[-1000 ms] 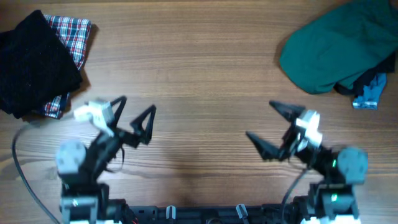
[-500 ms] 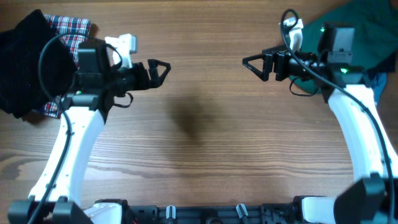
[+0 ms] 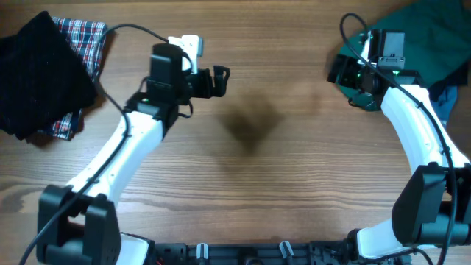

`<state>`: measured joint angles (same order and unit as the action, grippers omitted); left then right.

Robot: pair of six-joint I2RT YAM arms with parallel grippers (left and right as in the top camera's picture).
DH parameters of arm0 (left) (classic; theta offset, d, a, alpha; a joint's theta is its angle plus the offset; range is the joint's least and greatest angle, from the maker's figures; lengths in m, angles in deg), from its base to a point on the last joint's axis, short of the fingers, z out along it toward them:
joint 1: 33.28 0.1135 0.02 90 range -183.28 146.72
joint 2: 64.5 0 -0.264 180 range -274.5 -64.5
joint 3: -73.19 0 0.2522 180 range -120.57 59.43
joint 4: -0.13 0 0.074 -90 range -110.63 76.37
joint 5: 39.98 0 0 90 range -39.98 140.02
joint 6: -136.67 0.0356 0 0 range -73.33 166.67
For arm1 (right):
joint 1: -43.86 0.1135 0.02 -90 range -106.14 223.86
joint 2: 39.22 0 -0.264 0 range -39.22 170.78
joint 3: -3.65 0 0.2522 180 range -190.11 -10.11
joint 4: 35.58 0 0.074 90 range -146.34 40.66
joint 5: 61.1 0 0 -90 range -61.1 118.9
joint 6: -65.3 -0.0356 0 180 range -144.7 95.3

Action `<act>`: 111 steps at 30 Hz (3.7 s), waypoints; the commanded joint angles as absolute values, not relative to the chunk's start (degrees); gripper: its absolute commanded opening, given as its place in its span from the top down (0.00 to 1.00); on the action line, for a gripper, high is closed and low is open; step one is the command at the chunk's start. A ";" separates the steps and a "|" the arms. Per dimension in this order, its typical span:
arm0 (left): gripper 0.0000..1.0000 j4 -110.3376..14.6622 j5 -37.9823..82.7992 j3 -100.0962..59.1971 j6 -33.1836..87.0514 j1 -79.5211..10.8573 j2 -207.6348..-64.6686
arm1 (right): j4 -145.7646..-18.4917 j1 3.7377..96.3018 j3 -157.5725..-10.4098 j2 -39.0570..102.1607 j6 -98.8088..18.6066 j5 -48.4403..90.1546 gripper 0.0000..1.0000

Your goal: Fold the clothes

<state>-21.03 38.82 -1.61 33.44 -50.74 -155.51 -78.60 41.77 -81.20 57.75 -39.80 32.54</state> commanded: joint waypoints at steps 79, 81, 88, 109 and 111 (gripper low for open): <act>0.00 -20.05 28.77 -2.50 26.62 -55.28 -160.95 | -54.01 40.72 -82.45 52.37 -52.30 7.14 0.96; 0.00 -21.55 28.79 -2.50 26.44 -55.26 -160.95 | -52.33 44.44 -83.17 52.37 -53.83 7.21 0.96; 0.00 -22.49 21.05 -2.50 25.31 -55.19 -160.95 | -50.16 54.27 -89.31 52.37 -58.33 14.25 0.96; 0.00 -16.92 34.50 -2.50 26.46 -61.03 -160.95 | -44.94 57.88 -90.32 52.37 -67.99 5.15 0.96; 0.00 -15.09 34.52 -2.50 26.53 -61.62 -160.95 | -44.85 57.88 -90.32 52.37 -68.27 3.89 0.96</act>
<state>-17.25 32.68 -1.61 27.84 -60.72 -160.31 -45.94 57.70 -88.61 53.03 -66.74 7.05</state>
